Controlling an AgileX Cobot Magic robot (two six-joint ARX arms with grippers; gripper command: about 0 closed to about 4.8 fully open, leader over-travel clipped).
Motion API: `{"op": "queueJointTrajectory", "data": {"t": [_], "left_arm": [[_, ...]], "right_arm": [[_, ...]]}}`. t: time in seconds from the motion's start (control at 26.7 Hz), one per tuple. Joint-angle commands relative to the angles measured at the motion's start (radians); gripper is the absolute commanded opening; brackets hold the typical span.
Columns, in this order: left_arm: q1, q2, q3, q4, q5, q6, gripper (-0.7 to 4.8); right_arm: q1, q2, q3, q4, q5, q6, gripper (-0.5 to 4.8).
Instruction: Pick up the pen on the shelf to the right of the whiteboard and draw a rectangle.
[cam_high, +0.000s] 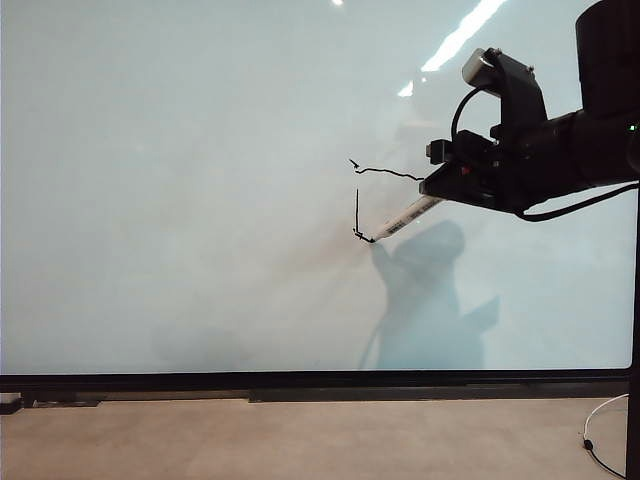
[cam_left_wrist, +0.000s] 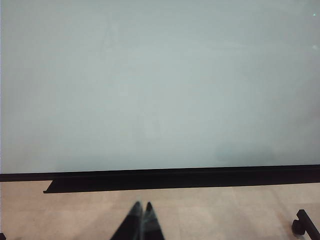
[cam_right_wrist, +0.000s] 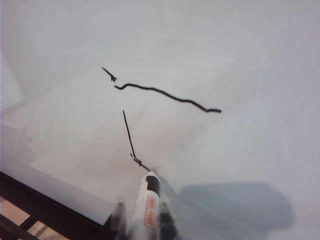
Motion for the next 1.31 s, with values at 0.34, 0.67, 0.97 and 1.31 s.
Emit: {"op": "queueJointTrajectory", "data": {"t": [0.34, 0.67, 0.97, 1.31], "left_arm": [[0.000, 0.000, 0.002, 0.009, 0.000, 0.001, -0.04], [0.000, 0.000, 0.002, 0.009, 0.000, 0.001, -0.04], [0.000, 0.000, 0.002, 0.009, 0.000, 0.001, -0.04], [0.000, 0.000, 0.002, 0.009, 0.000, 0.001, -0.04]], "right_arm": [[-0.025, -0.036, -0.007, 0.017, 0.021, -0.018, -0.06], [-0.058, -0.058, -0.039, 0.022, 0.021, -0.022, -0.06], [-0.097, -0.086, -0.058, 0.020, 0.010, -0.023, -0.06], [-0.121, -0.093, -0.069, 0.021, -0.003, -0.031, -0.06]]}}
